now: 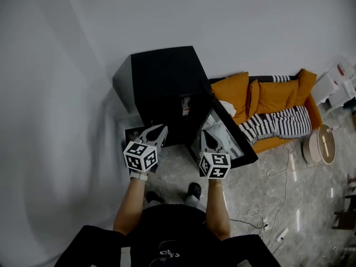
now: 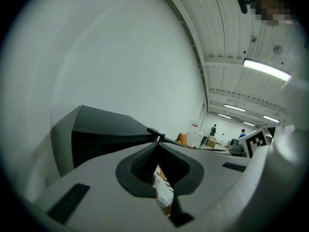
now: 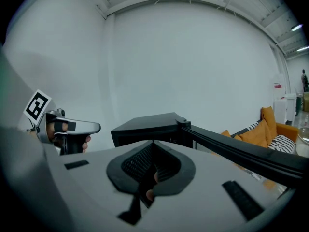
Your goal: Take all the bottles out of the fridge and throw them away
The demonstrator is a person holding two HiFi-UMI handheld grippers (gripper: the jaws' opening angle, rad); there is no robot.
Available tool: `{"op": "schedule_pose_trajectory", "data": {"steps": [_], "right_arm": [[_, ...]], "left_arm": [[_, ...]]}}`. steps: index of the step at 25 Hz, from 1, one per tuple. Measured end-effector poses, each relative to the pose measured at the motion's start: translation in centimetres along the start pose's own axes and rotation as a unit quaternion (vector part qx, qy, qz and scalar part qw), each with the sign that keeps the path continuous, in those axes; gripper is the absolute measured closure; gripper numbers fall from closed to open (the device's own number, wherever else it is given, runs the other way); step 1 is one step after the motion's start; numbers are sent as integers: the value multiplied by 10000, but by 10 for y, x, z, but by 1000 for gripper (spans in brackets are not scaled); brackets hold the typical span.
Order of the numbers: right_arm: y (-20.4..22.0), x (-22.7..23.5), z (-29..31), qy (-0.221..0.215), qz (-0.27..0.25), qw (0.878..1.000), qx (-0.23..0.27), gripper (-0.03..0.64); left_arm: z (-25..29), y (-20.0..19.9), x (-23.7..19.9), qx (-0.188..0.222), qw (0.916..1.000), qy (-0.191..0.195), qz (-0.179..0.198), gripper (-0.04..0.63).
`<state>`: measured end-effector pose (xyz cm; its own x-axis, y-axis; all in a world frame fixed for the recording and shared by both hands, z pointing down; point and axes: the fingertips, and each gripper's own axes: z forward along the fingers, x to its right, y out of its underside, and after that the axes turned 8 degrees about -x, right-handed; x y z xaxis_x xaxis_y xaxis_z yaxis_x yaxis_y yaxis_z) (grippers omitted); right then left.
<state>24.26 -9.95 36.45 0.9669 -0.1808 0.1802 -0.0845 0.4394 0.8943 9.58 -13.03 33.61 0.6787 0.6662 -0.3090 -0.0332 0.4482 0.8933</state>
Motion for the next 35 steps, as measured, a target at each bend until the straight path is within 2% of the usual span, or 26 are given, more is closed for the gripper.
{"op": "schedule_pose_trajectory", "data": {"steps": [10,19,35], "right_arm": [[10,-29,16,135,-49,9999,16,609],[32,-50,28,256,-137,9996,-43,609],[75,-30,41,471,-68,9989,5,609]], "left_arm": [[-38,19,-31,29,9999,65,115,589],[-50,31,-54,-77,9993,91,343,589],[-31,63,-53,-191,9969,312,702,589]]}}
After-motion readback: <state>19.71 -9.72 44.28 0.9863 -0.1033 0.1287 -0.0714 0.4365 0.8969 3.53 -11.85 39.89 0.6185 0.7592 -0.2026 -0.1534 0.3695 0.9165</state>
